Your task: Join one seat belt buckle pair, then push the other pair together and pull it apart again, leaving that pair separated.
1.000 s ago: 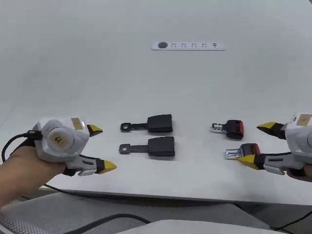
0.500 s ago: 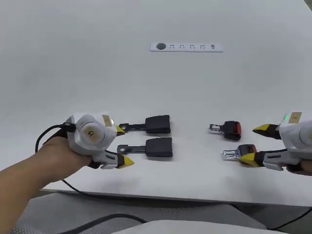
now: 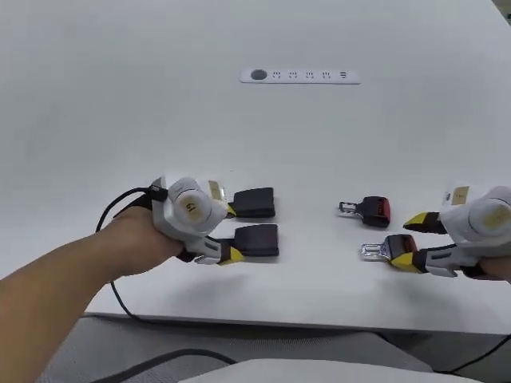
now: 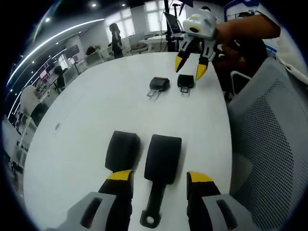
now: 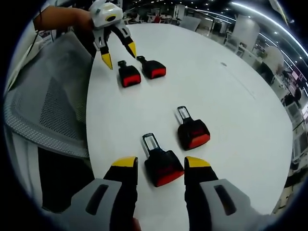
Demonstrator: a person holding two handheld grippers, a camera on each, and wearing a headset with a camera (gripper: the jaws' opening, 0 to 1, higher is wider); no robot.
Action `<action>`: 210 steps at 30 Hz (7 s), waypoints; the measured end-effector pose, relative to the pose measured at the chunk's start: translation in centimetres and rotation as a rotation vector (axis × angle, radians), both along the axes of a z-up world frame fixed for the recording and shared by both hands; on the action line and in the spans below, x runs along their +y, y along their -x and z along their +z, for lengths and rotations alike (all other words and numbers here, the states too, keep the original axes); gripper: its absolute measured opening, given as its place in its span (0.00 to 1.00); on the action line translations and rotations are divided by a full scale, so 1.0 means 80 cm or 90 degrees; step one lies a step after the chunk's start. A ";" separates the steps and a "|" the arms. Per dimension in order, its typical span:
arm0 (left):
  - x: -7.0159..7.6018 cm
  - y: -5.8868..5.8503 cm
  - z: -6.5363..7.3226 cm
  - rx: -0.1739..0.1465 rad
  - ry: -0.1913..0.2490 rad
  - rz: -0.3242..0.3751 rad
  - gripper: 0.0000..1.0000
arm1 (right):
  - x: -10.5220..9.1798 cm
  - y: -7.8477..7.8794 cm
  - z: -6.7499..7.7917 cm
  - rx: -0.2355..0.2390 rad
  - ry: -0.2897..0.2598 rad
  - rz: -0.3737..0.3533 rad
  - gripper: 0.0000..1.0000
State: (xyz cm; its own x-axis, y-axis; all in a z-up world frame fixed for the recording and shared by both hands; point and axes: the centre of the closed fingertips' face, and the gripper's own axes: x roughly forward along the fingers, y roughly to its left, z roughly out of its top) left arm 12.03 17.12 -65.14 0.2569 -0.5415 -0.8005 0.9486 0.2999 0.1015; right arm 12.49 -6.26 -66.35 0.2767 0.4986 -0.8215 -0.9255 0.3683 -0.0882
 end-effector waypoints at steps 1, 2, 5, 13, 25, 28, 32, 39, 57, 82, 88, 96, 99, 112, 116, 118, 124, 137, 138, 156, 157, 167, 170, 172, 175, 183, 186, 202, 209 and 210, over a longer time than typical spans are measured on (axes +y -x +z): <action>-0.003 0.000 -0.001 0.000 -0.001 -0.005 0.45 | 0.001 0.002 0.002 -0.001 0.004 0.003 0.37; -0.006 -0.001 -0.002 0.000 -0.003 -0.014 0.44 | 0.001 0.002 0.000 0.000 0.010 0.010 0.37; -0.010 -0.004 -0.008 0.007 -0.009 -0.028 0.42 | 0.000 0.002 -0.004 0.006 0.021 0.023 0.37; -0.017 -0.003 -0.017 0.020 -0.030 -0.067 0.38 | -0.007 -0.003 -0.017 0.018 0.052 0.053 0.36; -0.013 -0.008 -0.038 0.033 -0.060 -0.109 0.33 | -0.009 -0.001 -0.028 0.048 0.075 0.091 0.35; -0.010 -0.008 -0.043 0.031 -0.075 -0.121 0.33 | -0.009 -0.002 -0.033 0.053 0.078 0.098 0.35; -0.010 -0.008 -0.047 0.027 -0.089 -0.124 0.33 | -0.009 0.000 -0.036 0.046 0.091 0.116 0.35; -0.008 -0.008 -0.047 0.030 -0.092 -0.122 0.33 | -0.007 0.004 -0.034 0.045 0.092 0.126 0.34; -0.009 -0.008 -0.048 0.026 -0.095 -0.129 0.32 | -0.010 -0.002 -0.038 0.071 0.078 0.112 0.34; -0.010 0.001 -0.050 0.033 -0.102 -0.136 0.32 | 0.016 0.007 -0.037 0.054 0.065 0.070 0.34; -0.010 0.002 -0.049 0.031 -0.098 -0.134 0.32 | 0.036 0.010 -0.035 0.050 0.061 0.082 0.34; -0.012 0.003 -0.048 0.037 -0.114 -0.148 0.33 | 0.066 0.006 -0.036 0.045 0.046 0.097 0.34; -0.013 0.003 -0.048 0.037 -0.118 -0.147 0.33 | 0.077 0.010 -0.035 0.043 0.042 0.101 0.34; -0.010 0.002 -0.049 0.041 -0.115 -0.143 0.33 | 0.131 0.008 -0.034 0.029 0.013 0.110 0.34; -0.010 0.002 -0.049 0.041 -0.116 -0.143 0.33 | 0.144 0.005 -0.034 0.025 0.012 0.112 0.34; -0.009 0.002 -0.049 0.041 -0.116 -0.142 0.33 | 0.150 0.005 -0.033 0.026 0.011 0.107 0.34; -0.010 0.003 -0.049 0.043 -0.113 -0.140 0.33 | 0.163 0.004 -0.033 0.023 0.012 0.117 0.34; -0.010 0.002 -0.049 0.050 -0.109 -0.134 0.33 | 0.166 0.002 -0.034 0.015 0.035 0.126 0.34; -0.010 0.002 -0.049 0.051 -0.109 -0.134 0.33 | 0.166 0.001 -0.036 0.015 0.033 0.127 0.34; -0.012 0.003 -0.048 0.057 -0.103 -0.135 0.33 | 0.180 0.002 -0.035 0.015 -0.011 0.142 0.33; -0.012 0.002 -0.049 0.057 -0.102 -0.136 0.33 | 0.180 0.001 -0.035 0.020 -0.012 0.143 0.33; -0.011 -0.001 -0.051 0.062 -0.102 -0.153 0.32 | 0.194 0.007 -0.033 0.025 -0.015 0.169 0.32; -0.011 -0.002 -0.052 0.066 -0.101 -0.150 0.32 | 0.196 0.006 -0.032 0.025 -0.016 0.170 0.32; -0.011 0.001 -0.051 0.068 -0.097 -0.149 0.32 | 0.196 0.006 -0.032 0.025 -0.019 0.167 0.32; -0.012 0.001 -0.051 0.068 -0.091 -0.149 0.32 | 0.197 0.005 -0.032 0.020 -0.020 0.167 0.32; -0.012 0.001 -0.051 0.065 -0.089 -0.142 0.31 | 0.200 0.003 -0.034 0.006 -0.006 0.176 0.31; -0.012 0.001 -0.051 0.066 -0.092 -0.142 0.31 | 0.202 0.004 -0.034 0.002 0.002 0.181 0.31; -0.012 0.006 -0.048 0.063 -0.094 -0.137 0.31 | 0.215 -0.002 -0.043 0.005 -0.012 0.172 0.32; -0.008 0.002 -0.048 0.068 -0.084 -0.127 0.32 | 0.214 0.001 -0.042 0.002 -0.005 0.175 0.32; -0.008 0.004 -0.047 0.065 -0.084 -0.137 0.32 | 0.214 0.002 -0.041 -0.004 -0.001 0.187 0.32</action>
State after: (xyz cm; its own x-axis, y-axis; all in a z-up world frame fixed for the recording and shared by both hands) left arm 11.74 16.48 -68.93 0.0608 -0.4640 -0.8837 0.9964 0.0803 0.0264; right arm 12.33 10.85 -69.66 0.1255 0.5589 -0.8197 -0.9919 0.0853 -0.0937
